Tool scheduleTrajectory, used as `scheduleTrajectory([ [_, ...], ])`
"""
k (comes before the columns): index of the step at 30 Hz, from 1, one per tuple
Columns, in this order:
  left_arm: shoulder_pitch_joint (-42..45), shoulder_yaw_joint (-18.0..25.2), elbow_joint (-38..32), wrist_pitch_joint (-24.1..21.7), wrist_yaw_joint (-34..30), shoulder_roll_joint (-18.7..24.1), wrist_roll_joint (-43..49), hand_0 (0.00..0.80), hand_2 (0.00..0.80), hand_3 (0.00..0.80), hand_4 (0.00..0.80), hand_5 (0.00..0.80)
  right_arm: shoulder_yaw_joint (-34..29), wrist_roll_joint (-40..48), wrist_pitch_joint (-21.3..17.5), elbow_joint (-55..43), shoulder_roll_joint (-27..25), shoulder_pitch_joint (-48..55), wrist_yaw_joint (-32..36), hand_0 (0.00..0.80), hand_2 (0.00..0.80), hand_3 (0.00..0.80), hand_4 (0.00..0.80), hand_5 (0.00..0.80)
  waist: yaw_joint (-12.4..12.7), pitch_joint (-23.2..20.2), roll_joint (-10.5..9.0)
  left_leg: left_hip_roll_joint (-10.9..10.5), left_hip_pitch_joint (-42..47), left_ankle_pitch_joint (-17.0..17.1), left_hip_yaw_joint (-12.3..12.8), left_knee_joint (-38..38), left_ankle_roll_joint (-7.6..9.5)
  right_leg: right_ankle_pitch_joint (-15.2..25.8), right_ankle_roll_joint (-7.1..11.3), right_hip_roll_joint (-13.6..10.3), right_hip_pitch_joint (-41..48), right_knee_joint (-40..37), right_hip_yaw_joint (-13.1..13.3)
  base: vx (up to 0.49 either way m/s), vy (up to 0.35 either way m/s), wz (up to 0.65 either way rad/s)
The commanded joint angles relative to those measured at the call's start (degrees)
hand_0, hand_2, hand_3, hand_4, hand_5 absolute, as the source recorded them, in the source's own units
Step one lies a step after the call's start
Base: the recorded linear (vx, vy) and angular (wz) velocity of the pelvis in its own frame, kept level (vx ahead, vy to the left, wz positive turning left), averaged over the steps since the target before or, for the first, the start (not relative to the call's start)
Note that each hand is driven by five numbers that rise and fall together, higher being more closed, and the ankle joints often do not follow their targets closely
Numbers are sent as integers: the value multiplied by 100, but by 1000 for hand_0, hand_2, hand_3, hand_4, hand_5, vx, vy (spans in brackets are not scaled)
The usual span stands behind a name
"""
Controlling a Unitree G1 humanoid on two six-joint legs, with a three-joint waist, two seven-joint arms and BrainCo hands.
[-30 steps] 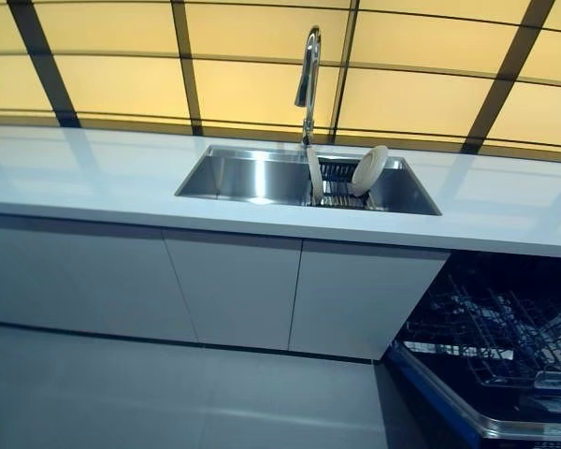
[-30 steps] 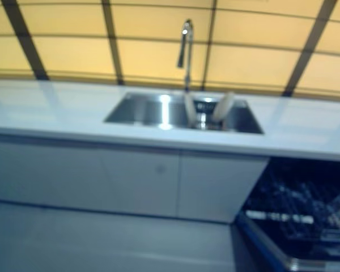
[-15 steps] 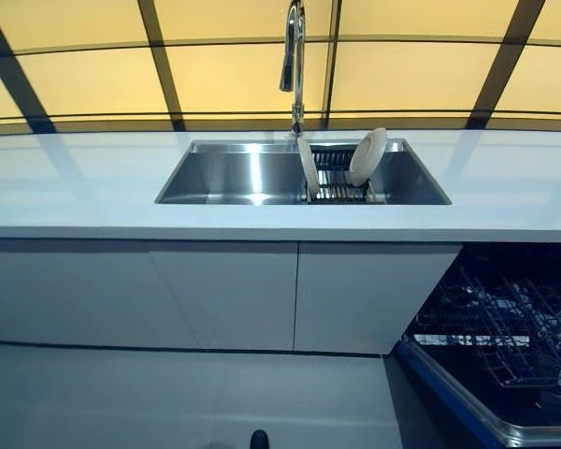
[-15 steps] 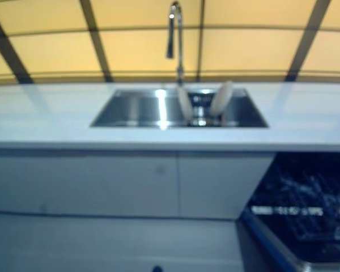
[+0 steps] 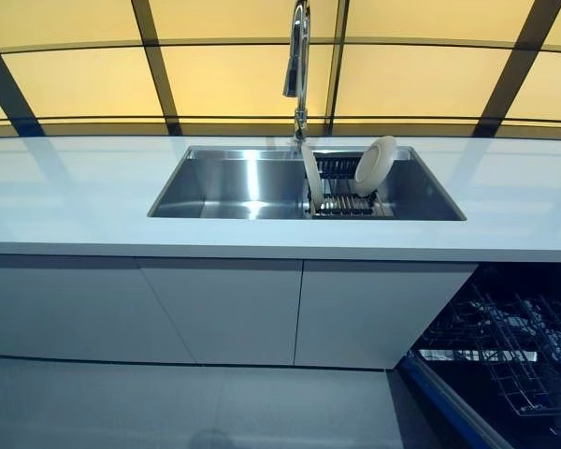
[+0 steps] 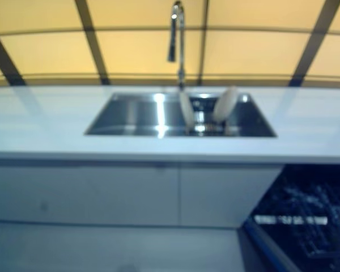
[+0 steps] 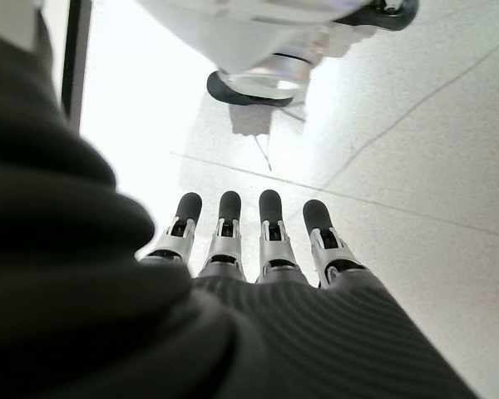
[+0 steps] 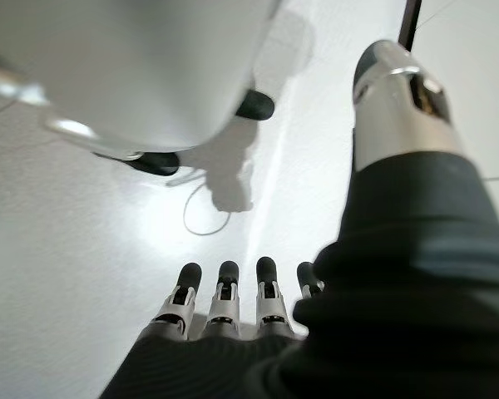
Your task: Take plates into dishwasher
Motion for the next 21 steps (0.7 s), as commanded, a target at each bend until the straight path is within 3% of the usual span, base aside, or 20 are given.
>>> scheduleTrajectory([
  [1, -67, -82, 99, -1, 25, 19, 168, 0, 0, 0, 0, 0, -244, 147, -47, -284, -173, 79, -194, 0, 0, 0, 0, 0, -83, -243, 140, -60, 337, -473, -7, -198, 315, 2007, 541, -854, -941, 2800, -182, 245, 295, -19],
  [2, -111, -177, 64, 7, -39, 51, 203, 0, 0, 0, 0, 0, -280, 109, -89, -337, -203, 127, -233, 0, 0, 0, 0, 0, -175, -216, 183, -143, 548, -486, -14, -402, 410, 2267, 544, -837, -1517, 3636, 13, 224, 267, -27],
  [4, -172, -308, -20, 91, -51, 82, 263, 0, 0, 0, 0, 0, -288, 139, -59, -385, -260, 168, -263, 0, 0, 0, 0, 0, -292, -141, 291, -141, 853, -470, 50, -567, 393, 2302, 427, -657, -2070, 3866, 57, 195, 127, -6],
  [6, -261, -342, -46, 143, -54, 152, 210, 0, 0, 0, 0, 0, -217, 275, -104, -371, -324, 144, -289, 0, 0, 0, 0, 0, -340, -34, 460, 0, 1198, -284, -43, -882, 269, 1709, 267, -365, -2253, 2703, -252, 191, -52, 12],
  [7, -294, -345, -46, 154, -93, 185, 277, 0, 0, 0, 0, 0, -192, 295, -116, -377, -331, 133, -290, 0, 0, 0, 0, 0, -341, -13, 472, 27, 1252, -269, -69, -921, 247, 1693, 278, -289, -2203, 2172, -303, 207, -178, 5],
  [8, -355, -336, -33, 137, -124, 226, 379, 0, 0, 0, 0, 0, -160, 267, -121, -399, -332, 129, -296, 0, 0, 0, 0, 0, -342, 3, 457, 67, 1306, -294, -93, -934, 215, 1771, 359, -97, -2153, 1154, -267, 161, -205, 14],
  [9, -391, -327, -52, 136, -84, 239, 357, 0, 0, 0, 0, 0, -139, 219, -146, -403, -323, 118, -307, 0, 0, 0, 0, 0, -336, -6, 404, 53, 1261, -323, -47, -889, 235, 1991, 415, 9, -2216, 546, -110, 142, -202, 8],
  [11, -417, -272, -93, 177, -58, 258, 293, 0, 0, 0, 0, 0, -146, 117, -126, -348, -325, 92, -304, 0, 0, 0, 0, 0, -359, 0, 302, -14, 1245, -563, -126, -683, 274, 2090, 483, 166, -2286, 119, 206, 144, -186, -4],
  [17, -167, -72, 16, 139, -98, 179, 584, 0, 0, 0, 0, 0, -127, -488, -316, -219, -409, -65, 145, 0, 0, 0, 0, 0, -236, -118, 243, 73, 1478, -616, -59, -664, 171, 1846, 395, 242, -1634, -216, 6, 189, -144, 11],
  [18, -91, -30, 28, 167, -128, 203, 691, 0, 0, 0, 0, 0, 67, -880, -626, -396, -472, -107, 627, 0, 0, 0, 0, 0, -195, -170, 222, 103, 1556, -583, -60, -773, 140, 1837, 389, 246, -1449, -379, -4, 213, -119, 3],
  [21, -21, 2, -32, 216, -160, 324, 832, 0, 0, 0, 0, 0, 487, -1034, -924, -1011, -641, -181, 1504, 0, 0, 0, 0, 0, -144, -209, 159, 164, 1604, -538, -67, -916, 99, 1800, 394, 251, -1384, -420, 14, 117, -97, -3],
])
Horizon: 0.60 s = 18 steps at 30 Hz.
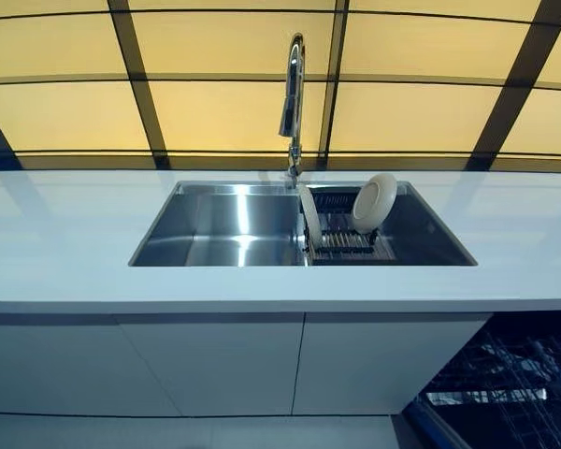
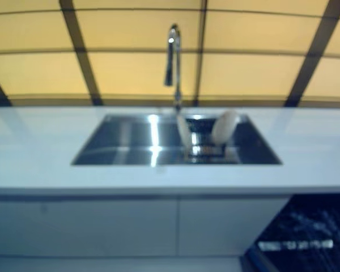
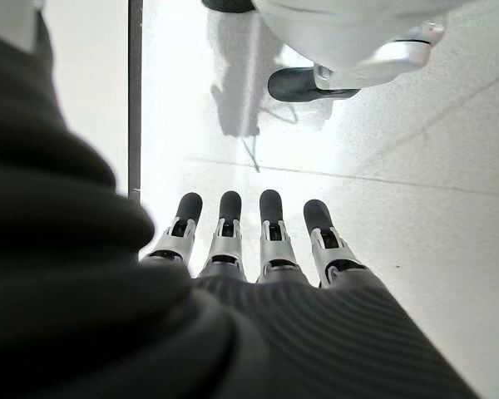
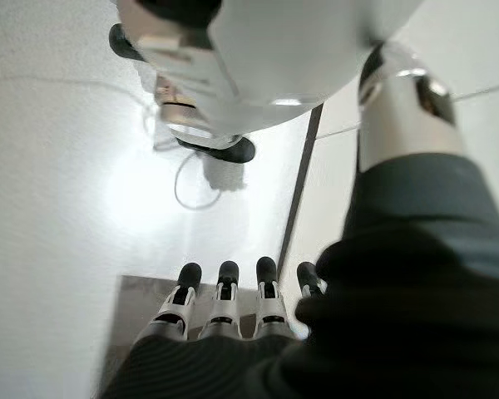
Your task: Take plates into dishwasher
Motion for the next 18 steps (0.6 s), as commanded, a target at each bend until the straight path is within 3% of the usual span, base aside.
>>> scheduleTrajectory([
  [1, -92, 245, -37, 56, -85, 235, 462, 0, 0, 0, 0, 0, 484, -238, -612, -792, -358, -395, 1229, 0, 0, 0, 0, 0, 9, 17, -119, -105, -326, 87, 167, 194, 252, -387, 663, -152, 261, 36, 208, 47, -79, -4],
  [2, -91, 245, -38, 56, -85, 235, 463, 0, 0, 0, 0, 0, 484, -238, -611, -794, -359, -394, 1230, 0, 0, 0, 0, 0, 8, 16, -119, -105, -326, 87, 166, 194, 252, -388, 663, -152, 260, 37, 208, 37, -95, 2],
  [3, -15, 310, -170, 59, -104, 376, 546, 0, 0, 0, 0, 0, 573, 70, -508, -1845, -729, -372, 1934, 0, 0, 0, 0, 0, 9, 35, -180, -79, -340, 82, 200, 169, 263, -404, 680, -164, 203, 81, 186, 23, -68, 2],
  [7, 116, 522, -311, 0, -203, 653, 638, 0, 0, 0, 0, 0, 462, 852, 67, -4037, -1686, -159, 3367, 0, 0, 0, 0, 0, -68, 78, -276, -40, -393, 78, 321, 120, 283, -428, 731, -181, 38, 204, 181, 16, -63, 1],
  [8, 110, 560, -308, -7, -239, 727, 622, 0, 0, 0, 0, 0, 337, 1159, 121, -4474, -1968, -97, 3649, 0, 0, 0, 0, 0, -106, 91, -291, -28, -416, 81, 363, 113, 286, -431, 743, -189, -7, 240, 177, 7, -39, 1],
  [11, 169, 636, -246, -103, -273, 801, 541, 0, 0, 0, 0, 0, -186, 2193, 759, -5746, -2513, -22, 4475, 0, 0, 0, 0, 0, -204, 98, -328, -1, -453, 76, 488, 102, 281, -462, 766, -207, -79, 310, 185, 8, -7, -1],
  [14, 228, 708, -104, -231, -301, 763, 572, 0, 0, 0, 0, 0, -812, 3368, 1298, -6633, -2669, -81, 4729, 0, 0, 0, 0, 0, -275, 53, -349, 25, -449, 77, 587, 57, 254, -493, 797, -214, -108, 347, 202, 36, -17, -6],
  [16, 244, 716, -77, -260, -305, 743, 587, 0, 0, 0, 0, 0, -988, 3572, 1363, -6748, -2645, -129, 4777, 0, 0, 0, 0, 0, -285, 40, -351, 31, -445, 74, 605, 43, 250, -499, 808, -214, -107, 349, 212, 34, -9, -9],
  [18, 299, 711, 36, -364, -311, 670, 629, 0, 0, 0, 0, 0, -1438, 4438, 1662, -7093, -2680, -391, 4910, 0, 0, 0, 0, 0, -318, -28, -340, 47, -414, 76, 676, -21, 240, -509, 843, -215, -116, 364, 238, 51, 0, -5],
])
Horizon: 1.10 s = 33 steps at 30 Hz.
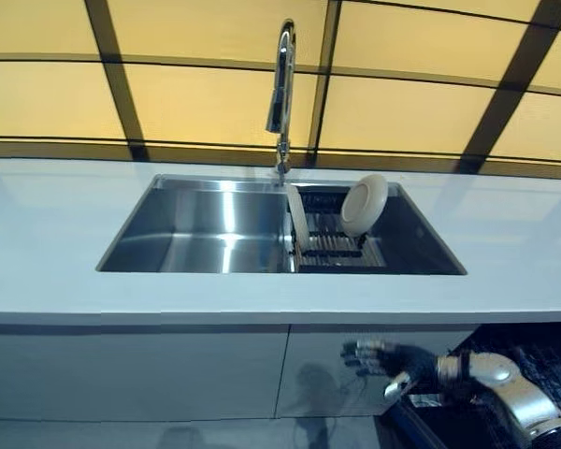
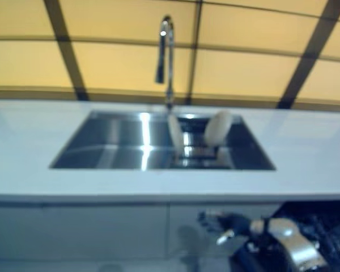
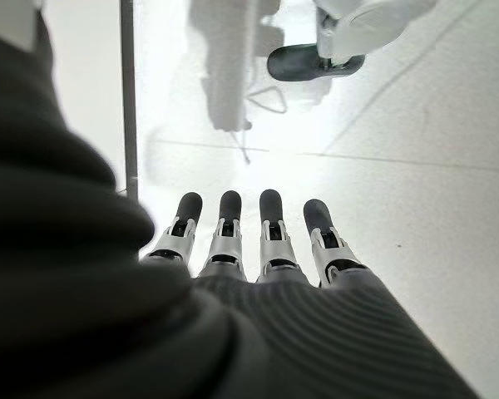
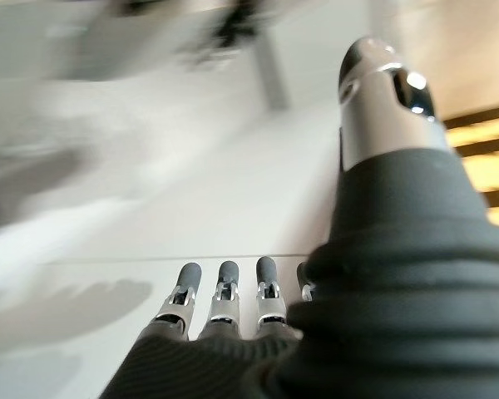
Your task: Take plates into dishwasher
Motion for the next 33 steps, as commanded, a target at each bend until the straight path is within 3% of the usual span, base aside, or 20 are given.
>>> scheduleTrajectory([
  [1, -68, 31, 238, -234, -36, -28, 293, 0, 0, 0, 0, 0, -498, 1411, 356, -439, -24, -689, 272, 0, 0, 0, 0, 0, 9, -25, 83, -87, -409, 114, 493, 159, 323, -675, 865, -354, -241, 812, 204, 44, 9, -16],
  [7, -71, -46, 360, -321, -22, -56, 270, 0, 0, 0, 0, 0, -880, 2977, 477, -736, 136, -1300, -223, 0, 0, 0, 0, 0, 33, -110, 124, -78, -372, 73, 539, 135, 337, -745, 883, -353, -199, 833, 268, 33, 3, -6],
  [12, -165, -94, 454, -311, -23, -68, 232, 0, 0, 0, 0, 0, -1076, 3625, -50, -303, 339, -1829, -1518, 0, 0, 0, 0, 0, 67, -159, 180, -76, -356, 40, 541, 127, 345, -830, 882, -364, -140, 852, 265, 40, -6, 0],
  [16, -208, -124, 471, -272, -20, -118, 257, 0, 0, 0, 0, 0, -1483, 3522, -770, 474, 462, -2215, -2997, 0, 0, 0, 0, 0, 89, -166, 221, -53, -318, -5, 560, 122, 350, -934, 869, -369, -69, 911, 204, 76, -48, -2],
  [21, -235, -141, 465, -205, 49, -146, 160, 0, 0, 0, 0, 0, -1656, 2824, -1163, 1200, 116, -2702, -4185, 0, 0, 0, 0, 0, 161, -138, 195, -18, -348, -135, 535, 383, 328, -1095, 772, -353, 83, 960, 131, 86, -102, 0],
  [23, -260, -108, 449, -134, 100, -151, 52, 0, 0, 0, 0, 0, -1640, 2548, -1072, 1872, -376, -3206, -5029, 0, 0, 0, 0, 0, 250, -86, 47, 70, -700, -340, 438, 1641, 221, -1153, 568, -343, 287, 910, 144, 109, -185, -2],
  [24, -285, -108, 466, -146, 104, -171, 41, 0, 0, 0, 0, 0, -1564, 2394, -1139, 2073, -561, -3370, -5354, 0, 0, 0, 0, 0, 305, -14, -5, 137, -1099, -180, 390, 2524, 152, -1138, 443, -291, 354, 865, 138, 45, -170, -8],
  [26, -337, -159, 415, -136, 107, -207, 59, 0, 0, 0, 0, 0, -1490, 2168, -1262, 2227, -807, -3589, -6189, 0, 0, 0, 0, 0, 388, 91, -4, 134, -1732, 212, 308, 2933, -4, -1137, 291, -172, 452, 818, 47, -21, -51, -14],
  [29, -424, -276, 324, -109, 26, -210, 199, 0, 0, 0, 0, 0, -1193, 1652, -1336, 2473, -942, -3968, -7116, 0, 0, 0, 0, 0, 424, 200, 12, -52, -1705, 331, 321, 1487, -147, -1126, 393, -241, 579, 785, -96, -3, 102, -3],
  [32, -504, -338, 262, -67, 32, -176, 77, 0, 0, 0, 0, 0, -969, 1398, -1181, 2450, -939, -4179, -7439, 0, 0, 0, 0, 0, 373, 189, 73, -141, -1495, 337, 261, 1089, -15, -1189, 420, -261, 510, 834, -33, 72, 141, 1],
  [33, -658, -323, 242, 21, 29, -108, -33, 0, 0, 0, 0, 0, -870, 1409, -1017, 2435, -1009, -4218, -7289, 0, 0, 0, 0, 0, 297, 118, 183, -136, -1077, 444, 226, 431, 48, -1190, 503, -260, 403, 875, -35, 99, 120, -21],
])
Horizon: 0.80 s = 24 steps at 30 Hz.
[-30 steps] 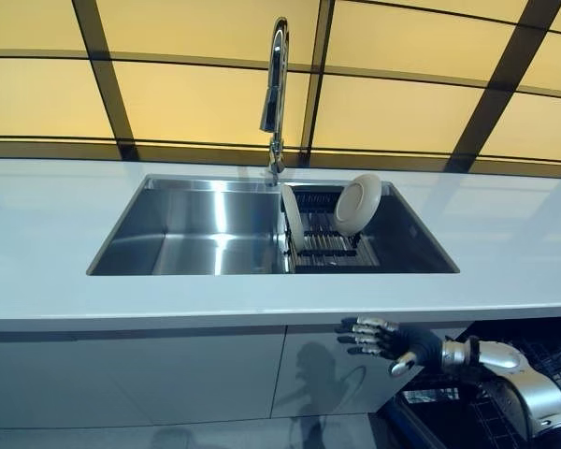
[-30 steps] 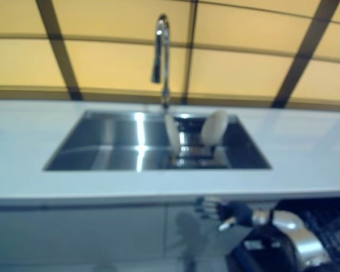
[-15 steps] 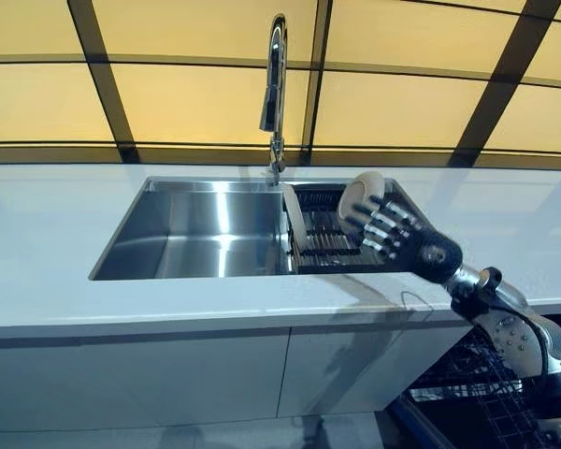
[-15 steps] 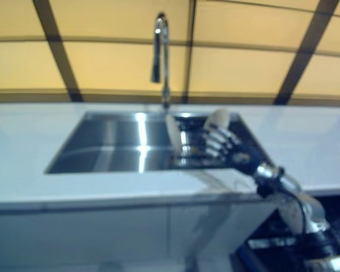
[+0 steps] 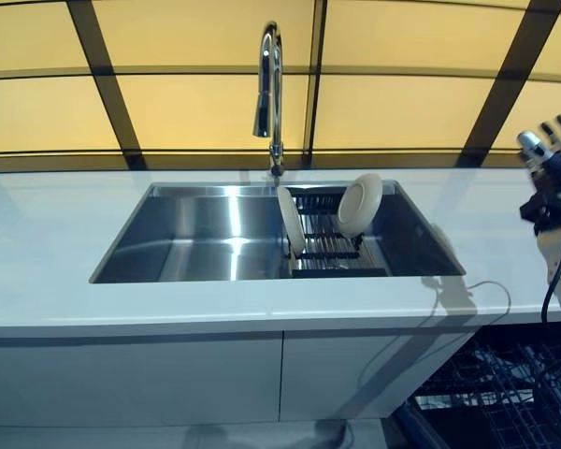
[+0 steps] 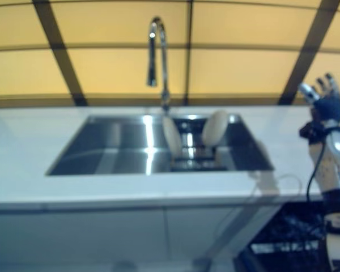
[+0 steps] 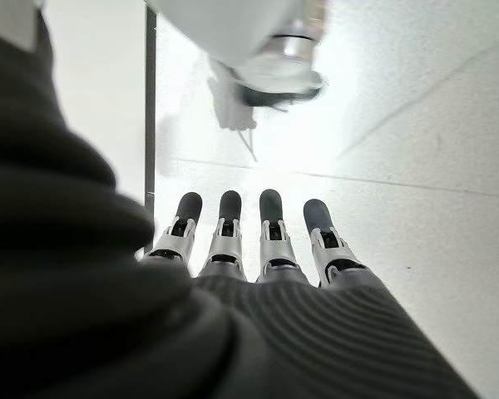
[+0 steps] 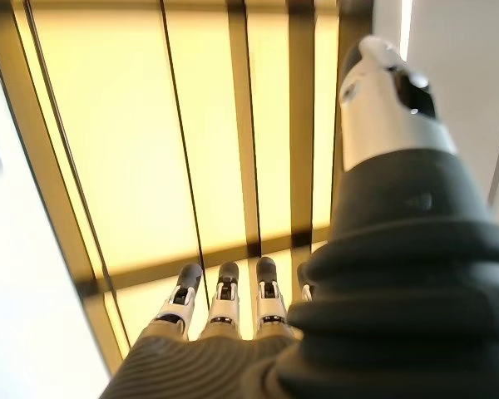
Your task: Take plates into dishwasher
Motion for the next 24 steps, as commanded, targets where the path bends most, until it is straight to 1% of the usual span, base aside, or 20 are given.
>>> scheduleTrajectory([
  [1, -356, -269, 89, 92, 21, 346, -94, 0, 0, 0, 0, 0, 136, -386, 132, 108, -163, -510, 29, 0, 0, 0, 0, 0, -90, -176, 148, 8, 1010, 818, -16, -1584, 130, -804, 682, -194, 182, 775, -30, 123, 127, -34],
  [4, -437, -268, 75, 108, 115, 382, -144, 0, 0, 0, 0, 0, 293, -352, 311, 250, -305, -662, 190, 0, 0, 0, 0, 0, -98, -274, 134, 12, 1203, 913, -33, -1911, 141, -752, 722, -150, 159, 669, 16, 78, 6, -24],
  [7, -449, -319, 69, 83, 69, 383, -49, 0, 0, 0, 0, 0, 523, -450, 500, 359, -414, -950, 275, 0, 0, 0, 0, 0, -66, -342, 103, 2, 1221, 910, -43, -1960, 160, -744, 716, -127, 172, 593, 32, 62, -5, -4],
  [10, -424, -349, 60, 54, 32, 356, 45, 0, 0, 0, 0, 0, 751, -660, 753, 357, -387, -1133, 326, 0, 0, 0, 0, 0, -15, -386, 86, -4, 1203, 858, -32, -1907, 185, -772, 712, -144, 193, 578, 19, 69, 20, -9],
  [11, -423, -370, 42, 81, 22, 351, 74, 0, 0, 0, 0, 0, 822, -751, 871, 326, -331, -1164, 280, 0, 0, 0, 0, 0, 1, -399, 90, -2, 1207, 843, -5, -1900, 198, -827, 708, -149, 191, 650, 1, 75, 23, -3],
  [13, -411, -392, 22, 113, -36, 373, 157, 0, 0, 0, 0, 0, 927, -756, 967, 329, -287, -1209, 327, 0, 0, 0, 0, 0, 24, -389, 103, 19, 1211, 844, 43, -1899, 214, -1007, 685, -146, 114, 978, -60, 54, 1, 1],
  [14, -395, -422, -9, 138, -33, 382, 190, 0, 0, 0, 0, 0, 990, -750, 1026, 265, -244, -1231, 321, 0, 0, 0, 0, 0, 30, -359, 113, 35, 1209, 877, 60, -1918, 219, -999, 727, -178, -36, 1348, -109, 17, -28, 7],
  [15, -371, -493, -54, 158, -21, 400, 168, 0, 0, 0, 0, 0, 1044, -672, 1084, 180, -196, -1257, 288, 0, 0, 0, 0, 0, 38, -317, 124, 50, 1210, 908, 62, -1937, 225, -914, 784, -237, -168, 1540, -119, -9, -68, 14],
  [16, -362, -517, -75, 111, 15, 416, 5, 0, 0, 0, 0, 0, 1114, -680, 1100, 163, -133, -1302, 310, 0, 0, 0, 0, 0, 81, -283, 128, 86, 1216, 946, 100, -1980, 210, -852, 821, -325, -180, 1425, -207, -26, -123, 18],
  [18, -442, -454, -63, 35, 35, 435, -257, 0, 0, 0, 0, 0, 1212, -736, 1059, 180, 14, -1344, 501, 0, 0, 0, 0, 0, 131, -209, 112, 135, 1226, 929, 111, -2001, 186, -781, 825, -360, -121, 1092, -266, -6, -154, 11],
  [20, -504, -431, -131, 88, 124, 420, -351, 0, 0, 0, 0, 0, 1357, -634, 1187, 197, 79, -1450, 488, 0, 0, 0, 0, 0, 175, -221, 45, 160, 1211, 892, 159, -2001, 152, -643, 838, -323, 15, 632, -272, 47, -169, -2],
  [22, -525, -463, -145, 70, 14, 396, -221, 0, 0, 0, 0, 0, 1509, -467, 1329, 385, 34, -1612, 582, 0, 0, 0, 0, 0, 194, -240, 2, 189, 1182, 894, 193, -2001, 126, -608, 819, -277, 78, 457, -226, 60, -151, 9],
  [24, -478, -559, -146, -13, -50, 306, -124, 0, 0, 0, 0, 0, 1623, -325, 1359, 556, 14, -1749, 651, 0, 0, 0, 0, 0, 231, -266, -29, 194, 1142, 907, 193, -2001, 81, -594, 793, -256, 208, 259, -272, 72, -102, 24],
])
